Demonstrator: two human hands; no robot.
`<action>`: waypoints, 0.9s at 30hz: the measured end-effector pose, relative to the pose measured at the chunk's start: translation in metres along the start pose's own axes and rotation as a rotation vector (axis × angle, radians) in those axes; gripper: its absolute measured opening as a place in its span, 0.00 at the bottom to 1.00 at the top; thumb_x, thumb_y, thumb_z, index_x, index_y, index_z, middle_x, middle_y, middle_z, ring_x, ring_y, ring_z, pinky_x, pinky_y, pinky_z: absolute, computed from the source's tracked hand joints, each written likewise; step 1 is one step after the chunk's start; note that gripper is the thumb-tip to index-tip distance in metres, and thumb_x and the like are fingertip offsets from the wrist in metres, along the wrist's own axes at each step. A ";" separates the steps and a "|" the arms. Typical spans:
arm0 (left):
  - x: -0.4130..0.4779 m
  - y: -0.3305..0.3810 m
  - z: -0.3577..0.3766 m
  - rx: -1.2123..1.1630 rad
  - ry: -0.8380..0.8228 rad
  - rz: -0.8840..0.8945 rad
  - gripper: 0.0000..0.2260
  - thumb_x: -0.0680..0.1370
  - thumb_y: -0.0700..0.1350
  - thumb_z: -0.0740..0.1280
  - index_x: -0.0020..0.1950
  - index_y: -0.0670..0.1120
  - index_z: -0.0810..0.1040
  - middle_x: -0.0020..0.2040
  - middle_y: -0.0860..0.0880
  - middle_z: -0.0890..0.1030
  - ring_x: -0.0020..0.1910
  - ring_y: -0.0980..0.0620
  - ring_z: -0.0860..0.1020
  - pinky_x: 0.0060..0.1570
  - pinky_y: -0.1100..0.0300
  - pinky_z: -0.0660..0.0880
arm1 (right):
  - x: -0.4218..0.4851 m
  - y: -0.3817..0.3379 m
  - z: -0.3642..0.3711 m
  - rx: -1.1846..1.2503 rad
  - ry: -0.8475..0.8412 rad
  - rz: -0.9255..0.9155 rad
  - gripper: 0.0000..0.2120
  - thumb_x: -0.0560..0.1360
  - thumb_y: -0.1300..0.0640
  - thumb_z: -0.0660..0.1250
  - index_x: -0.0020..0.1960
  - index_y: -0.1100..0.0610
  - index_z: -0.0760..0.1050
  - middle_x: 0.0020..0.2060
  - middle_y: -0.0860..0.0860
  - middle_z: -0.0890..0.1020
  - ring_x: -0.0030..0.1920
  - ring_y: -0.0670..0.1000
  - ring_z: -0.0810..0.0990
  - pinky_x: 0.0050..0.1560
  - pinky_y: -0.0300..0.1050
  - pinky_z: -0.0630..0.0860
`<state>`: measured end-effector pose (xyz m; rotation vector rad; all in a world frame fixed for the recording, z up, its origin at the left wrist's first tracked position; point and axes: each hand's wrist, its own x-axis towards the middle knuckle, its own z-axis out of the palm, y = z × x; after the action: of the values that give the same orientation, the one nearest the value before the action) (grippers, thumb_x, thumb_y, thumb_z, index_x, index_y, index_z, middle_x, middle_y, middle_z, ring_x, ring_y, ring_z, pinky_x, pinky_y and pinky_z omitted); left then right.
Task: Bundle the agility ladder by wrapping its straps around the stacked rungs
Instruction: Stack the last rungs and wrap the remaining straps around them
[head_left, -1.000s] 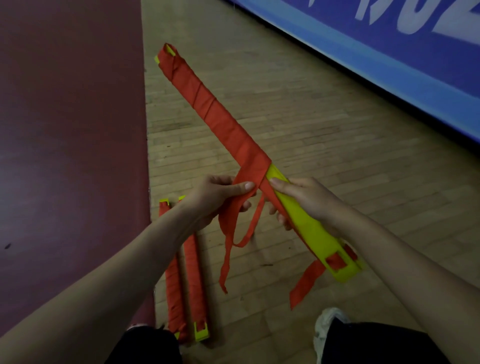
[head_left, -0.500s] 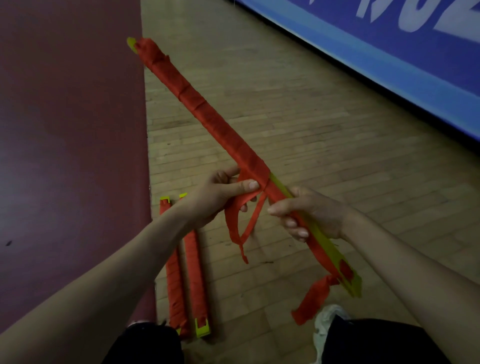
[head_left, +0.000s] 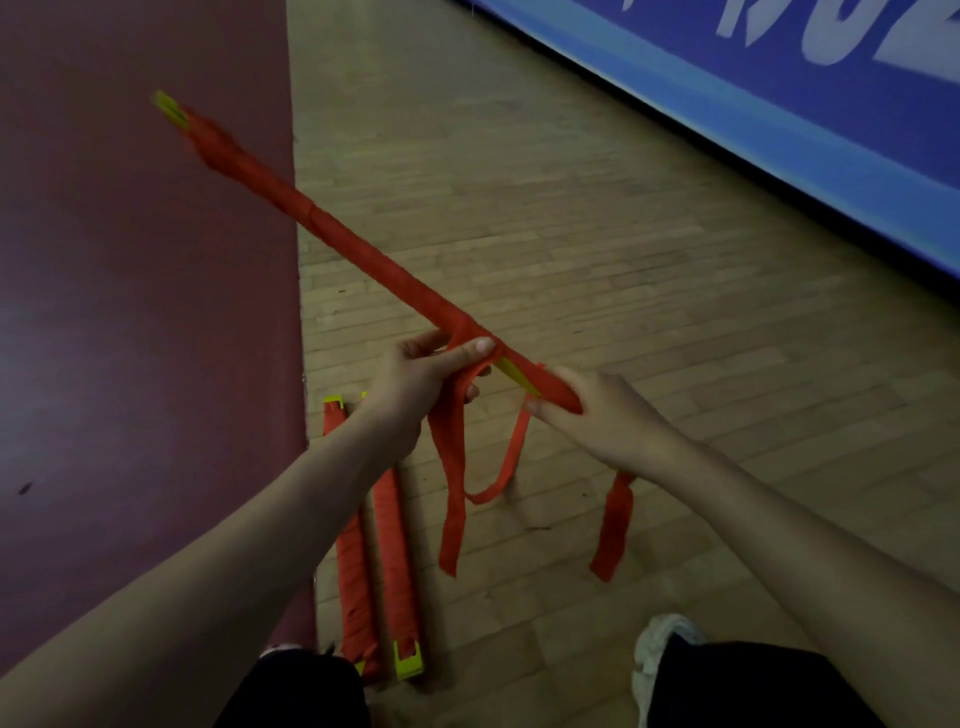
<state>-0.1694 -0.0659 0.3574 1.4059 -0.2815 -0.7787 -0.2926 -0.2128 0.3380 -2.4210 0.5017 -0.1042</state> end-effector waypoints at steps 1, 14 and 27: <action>0.000 0.001 0.000 -0.007 0.022 -0.002 0.13 0.73 0.42 0.73 0.55 0.38 0.80 0.33 0.50 0.82 0.24 0.58 0.74 0.26 0.68 0.73 | -0.001 -0.001 0.002 -0.065 0.054 -0.027 0.17 0.76 0.45 0.65 0.61 0.52 0.74 0.43 0.50 0.81 0.45 0.51 0.80 0.46 0.49 0.75; 0.000 0.002 0.005 -0.070 0.041 -0.002 0.11 0.73 0.38 0.72 0.54 0.36 0.78 0.32 0.50 0.81 0.26 0.57 0.79 0.25 0.67 0.74 | -0.002 -0.018 -0.010 -0.158 0.110 -0.021 0.13 0.75 0.44 0.67 0.55 0.49 0.71 0.36 0.46 0.78 0.39 0.52 0.80 0.39 0.46 0.72; 0.000 0.000 0.009 -0.150 -0.253 -0.157 0.07 0.79 0.41 0.64 0.49 0.38 0.80 0.37 0.49 0.84 0.33 0.56 0.82 0.37 0.64 0.80 | 0.001 -0.014 -0.024 0.563 0.125 0.146 0.06 0.69 0.58 0.74 0.37 0.56 0.78 0.24 0.52 0.79 0.24 0.54 0.78 0.27 0.43 0.74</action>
<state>-0.1753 -0.0727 0.3587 1.1990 -0.3032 -1.0883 -0.2914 -0.2173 0.3650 -1.8303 0.6097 -0.2934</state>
